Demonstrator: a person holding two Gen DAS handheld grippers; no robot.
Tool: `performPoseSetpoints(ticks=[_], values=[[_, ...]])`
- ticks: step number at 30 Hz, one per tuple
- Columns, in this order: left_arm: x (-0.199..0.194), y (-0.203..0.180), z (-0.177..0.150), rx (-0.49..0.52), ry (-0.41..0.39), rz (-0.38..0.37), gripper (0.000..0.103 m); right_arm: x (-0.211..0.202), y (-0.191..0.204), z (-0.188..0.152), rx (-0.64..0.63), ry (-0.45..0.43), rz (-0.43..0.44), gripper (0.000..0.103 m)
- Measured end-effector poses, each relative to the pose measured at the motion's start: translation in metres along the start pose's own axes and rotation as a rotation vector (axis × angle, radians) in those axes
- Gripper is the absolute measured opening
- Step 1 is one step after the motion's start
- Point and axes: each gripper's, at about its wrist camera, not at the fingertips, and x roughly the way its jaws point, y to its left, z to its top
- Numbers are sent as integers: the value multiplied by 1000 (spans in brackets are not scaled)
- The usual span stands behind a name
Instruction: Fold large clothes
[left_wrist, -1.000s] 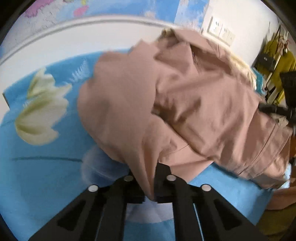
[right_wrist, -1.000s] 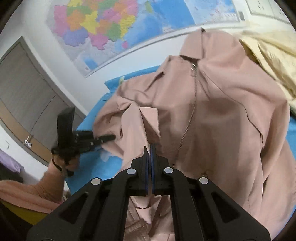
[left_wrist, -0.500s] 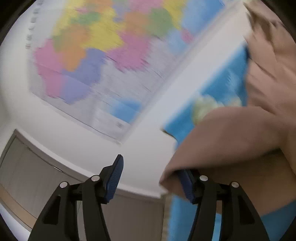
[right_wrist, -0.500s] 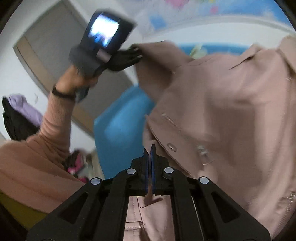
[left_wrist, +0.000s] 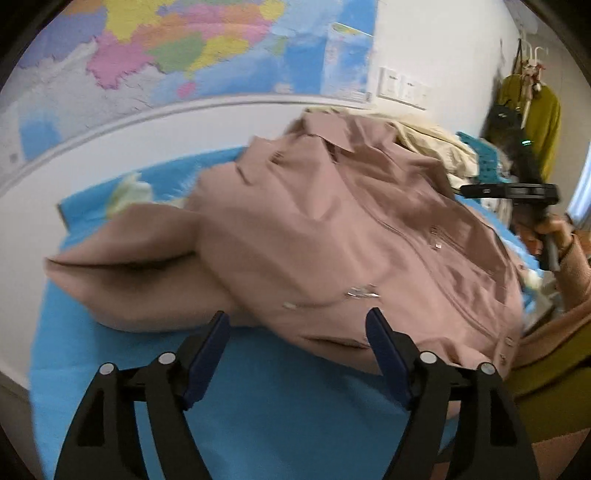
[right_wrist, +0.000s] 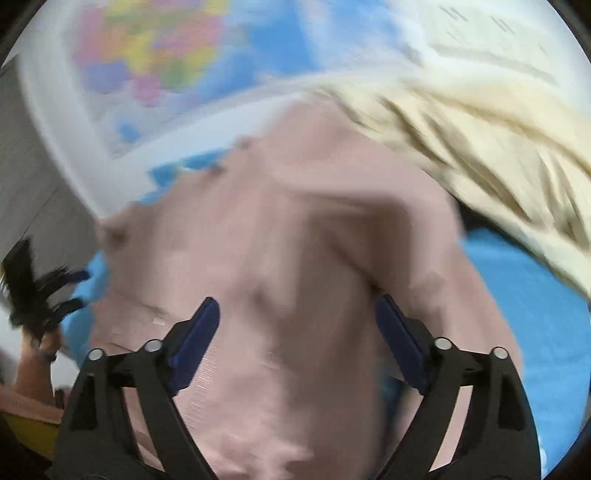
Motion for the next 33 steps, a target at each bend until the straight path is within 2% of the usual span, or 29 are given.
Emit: performPoseSetpoints(ticks=[1,3,4,5,6,8,9,11,12,13,15,16,17,18,19,21,24,25,26,28,29,30,31,32,33], values=[[6,-1,-2,-20,11,-29,80,6,-11,-4,9,29,-28,88],[24,-4,-4,-71,38,-117,83,25,-19,-14,6,95,-46,74],[29,-8,-6,-89,52,-143,83,32,-19,-17,4,115,-37,41],[36,-9,-8,-103,70,-165,84,36,-21,-20,5,135,-5,15],[43,-15,-12,-113,95,-191,84,35,-26,-19,18,130,16,9],[48,-23,-19,-121,111,-226,84,14,-39,-14,60,68,56,6],[50,-26,-21,-117,107,-232,84,-5,-51,-9,98,4,59,5],[50,-31,-21,-120,89,-250,84,-28,-69,-2,136,-82,15,4],[52,-33,-21,-128,86,-256,84,-35,-81,0,160,-111,-43,4],[54,-34,-20,-133,85,-253,84,-34,-95,-3,191,-105,-101,4],[62,-33,-18,-159,94,-238,84,-17,-102,-7,216,-7,-93,9],[67,-30,-16,-179,98,-231,84,-7,-98,-12,192,49,-127,21],[72,-26,-15,-206,106,-229,84,-7,-96,-13,175,54,-156,38],[75,-22,-13,-230,122,-230,84,-10,-90,-12,145,41,-191,48],[77,-18,-11,-243,128,-235,84,-16,-85,-12,126,24,-190,58],[75,-11,-5,-254,115,-234,86,-35,-71,-5,78,-53,-189,58],[75,-3,7,-258,83,-224,88,-53,-41,12,-30,-134,-170,66],[75,1,10,-267,77,-229,88,-52,-29,18,-75,-146,-174,75],[78,6,16,-275,73,-230,88,-46,-12,29,-152,-158,-200,80],[88,12,30,-297,62,-224,87,-29,14,50,-244,-174,-254,81],[93,13,33,-301,59,-208,83,-13,27,64,-298,-170,-264,85],[98,15,38,-304,67,-179,66,1,36,77,-329,-158,-270,87],[103,18,42,-311,76,-143,44,16,44,90,-364,-155,-294,89],[106,22,44,-319,82,-126,36,33,53,103,-407,-148,-327,91],[110,29,48,-341,94,-104,17,50,59,117,-435,-126,-351,91]])
